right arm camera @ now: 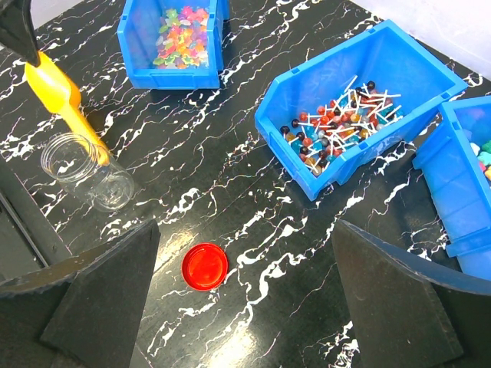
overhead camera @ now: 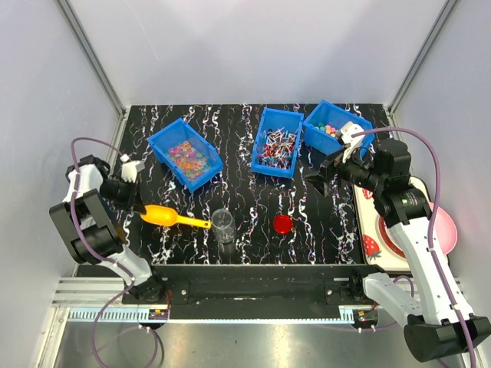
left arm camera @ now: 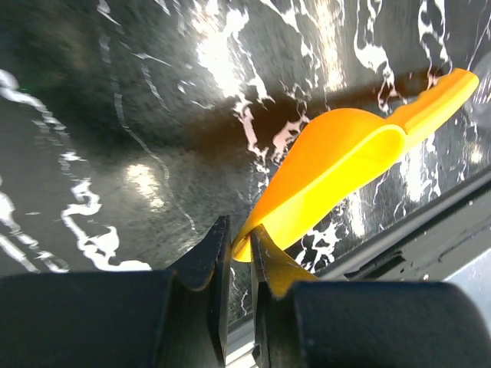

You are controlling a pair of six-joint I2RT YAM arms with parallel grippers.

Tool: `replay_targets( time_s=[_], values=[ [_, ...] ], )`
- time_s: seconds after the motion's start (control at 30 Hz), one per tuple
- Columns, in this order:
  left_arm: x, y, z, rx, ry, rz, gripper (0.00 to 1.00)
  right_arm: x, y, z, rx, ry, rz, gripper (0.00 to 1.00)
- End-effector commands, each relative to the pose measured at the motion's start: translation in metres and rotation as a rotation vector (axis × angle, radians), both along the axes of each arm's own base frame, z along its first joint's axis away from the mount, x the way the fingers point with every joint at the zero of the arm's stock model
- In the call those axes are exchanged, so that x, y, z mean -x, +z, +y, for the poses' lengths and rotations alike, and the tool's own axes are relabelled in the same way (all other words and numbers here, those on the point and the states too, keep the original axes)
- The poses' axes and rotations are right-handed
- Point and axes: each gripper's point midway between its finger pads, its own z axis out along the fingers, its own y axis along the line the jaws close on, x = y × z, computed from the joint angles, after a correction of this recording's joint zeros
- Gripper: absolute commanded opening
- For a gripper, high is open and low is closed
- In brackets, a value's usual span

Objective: Pack the candies
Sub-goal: Pick up the spatula from the center of the board.

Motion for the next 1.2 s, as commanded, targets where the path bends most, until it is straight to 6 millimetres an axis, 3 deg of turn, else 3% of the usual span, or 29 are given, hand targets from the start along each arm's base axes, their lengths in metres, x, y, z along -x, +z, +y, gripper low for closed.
replay_targets(
  time_s=[0.0,0.2,0.63,1.0,1.17],
  values=[
    [-0.026,0.038,0.012,-0.052,0.044,-0.156,0.00,0.000,0.020,0.004,-0.015,0.019,-0.051,1.00],
    [-0.026,0.069,0.013,-0.075,0.044,-0.221,0.00,0.000,0.021,0.008,-0.014,0.031,-0.041,1.00],
    [-0.022,0.110,0.004,-0.058,0.031,-0.281,0.00,-0.004,0.023,0.035,0.048,0.082,-0.039,1.00],
    [-0.014,0.157,-0.008,-0.069,0.015,-0.376,0.00,0.001,0.007,0.084,0.221,0.214,-0.061,0.99],
    [-0.015,0.177,-0.016,-0.042,0.014,-0.418,0.00,0.010,0.020,0.109,0.254,0.296,-0.111,1.00]
  ],
)
